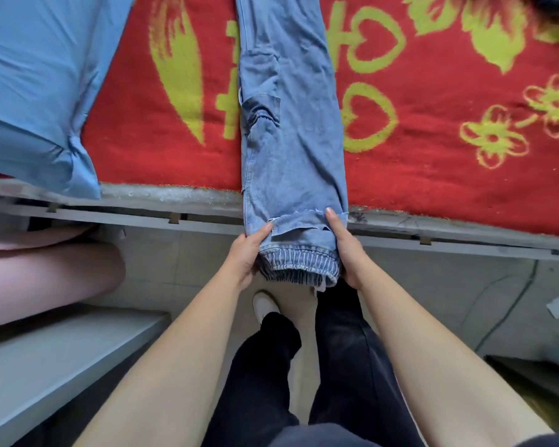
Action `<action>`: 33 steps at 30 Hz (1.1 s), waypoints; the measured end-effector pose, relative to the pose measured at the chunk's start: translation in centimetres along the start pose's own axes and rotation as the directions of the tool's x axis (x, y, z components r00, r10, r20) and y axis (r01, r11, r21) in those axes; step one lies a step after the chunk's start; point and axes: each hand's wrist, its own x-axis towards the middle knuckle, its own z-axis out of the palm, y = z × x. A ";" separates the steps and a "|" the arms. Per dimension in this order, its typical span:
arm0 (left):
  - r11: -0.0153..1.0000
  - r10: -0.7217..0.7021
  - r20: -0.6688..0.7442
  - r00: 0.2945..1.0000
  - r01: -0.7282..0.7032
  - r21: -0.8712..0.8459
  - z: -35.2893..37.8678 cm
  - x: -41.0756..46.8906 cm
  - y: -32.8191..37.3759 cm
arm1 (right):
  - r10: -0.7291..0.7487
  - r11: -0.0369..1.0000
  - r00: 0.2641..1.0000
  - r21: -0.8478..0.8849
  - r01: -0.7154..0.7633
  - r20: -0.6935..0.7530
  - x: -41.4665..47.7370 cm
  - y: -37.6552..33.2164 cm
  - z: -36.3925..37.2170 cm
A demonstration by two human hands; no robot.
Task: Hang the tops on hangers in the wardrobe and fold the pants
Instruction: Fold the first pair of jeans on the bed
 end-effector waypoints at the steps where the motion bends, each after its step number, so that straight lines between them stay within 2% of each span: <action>1: 1.000 -0.020 -0.015 1.000 0.020 0.018 -0.3 -0.9 -0.3 | 0.011 1.000 1.000 0.020 -0.011 0.009 -1.1 0.8 0.0; 5: 0.987 -0.086 -0.198 0.976 0.110 0.114 -0.5 -2.7 -2.1 | 0.083 0.996 0.992 -0.018 -0.085 -0.096 -3.6 3.4 -0.7; 8: 0.978 -0.134 -0.254 0.958 0.169 0.121 -0.2 -3.3 -4.5 | 0.139 0.984 0.973 -0.083 -0.157 -0.185 -4.1 5.2 -1.0; 13: 0.971 -0.237 -0.166 0.957 0.240 -0.003 -0.4 -4.1 -5.1 | 0.165 0.969 0.965 -0.150 -0.197 -0.203 -4.6 4.7 -1.6; 17: 0.973 -0.229 -0.134 0.964 0.232 0.006 0.6 -4.4 0.1 | 0.127 0.970 0.980 -0.189 -0.155 -0.151 -4.4 -1.5 -0.5; 20: 0.991 -0.135 -0.093 0.986 0.135 -0.009 2.2 -3.2 7.2 | 0.044 0.978 0.995 -0.200 -0.062 -0.092 -3.3 -9.0 1.0; 22: 0.991 -0.030 -0.086 0.996 0.018 -0.135 3.1 -1.6 11.8 | 0.003 0.997 0.999 -0.073 -0.007 -0.053 -2.4 -13.7 1.7; 24: 0.966 0.078 -0.071 0.994 -0.093 -0.241 3.7 0.6 14.9 | -0.066 0.989 0.993 0.124 0.078 -0.100 -0.5 -17.6 1.8; 25: 0.972 0.129 -0.096 0.987 -0.145 -0.186 4.1 1.5 15.7 | -0.102 0.983 0.986 0.137 0.120 -0.129 0.5 -18.9 1.7; 26: 0.980 0.189 -0.139 0.972 -0.196 -0.044 4.4 2.3 16.0 | -0.138 0.987 0.977 0.061 0.150 -0.165 1.6 -19.6 1.6; 27: 0.957 0.269 -0.164 0.949 -0.244 0.158 4.6 3.0 15.9 | -0.185 0.981 0.963 -0.096 0.169 -0.197 2.7 -19.7 1.5; 28: 0.874 0.365 -0.136 0.921 -0.289 0.391 4.6 3.5 15.5 | -0.268 0.919 0.939 -0.351 0.181 -0.217 3.5 -19.2 1.3; 29: 0.713 0.446 -0.049 0.894 -0.322 0.623 4.5 3.7 14.9 | -0.379 0.766 0.909 -0.611 0.202 -0.176 4.1 -18.2 0.9; 30: 0.486 0.491 0.058 0.869 -0.329 0.810 4.3 3.9 14.2 | -0.488 0.547 0.869 -0.803 0.237 -0.076 4.4 -17.1 0.5; 31: 0.244 0.508 0.151 0.848 -0.309 0.919 4.1 4.2 13.7 | -0.562 0.329 0.825 -0.901 0.283 0.054 4.6 -16.1 0.0; 32: 0.034 0.503 0.224 0.835 -0.278 0.960 3.8 4.7 13.3 | -0.594 0.148 0.783 -0.932 0.330 0.183 4.9 -15.2 -0.5; 33: -0.115 0.478 0.276 0.834 -0.252 0.961 3.7 5.1 13.2 | -0.608 -0.017 0.733 -0.928 0.373 0.306 5.4 -14.6 -1.0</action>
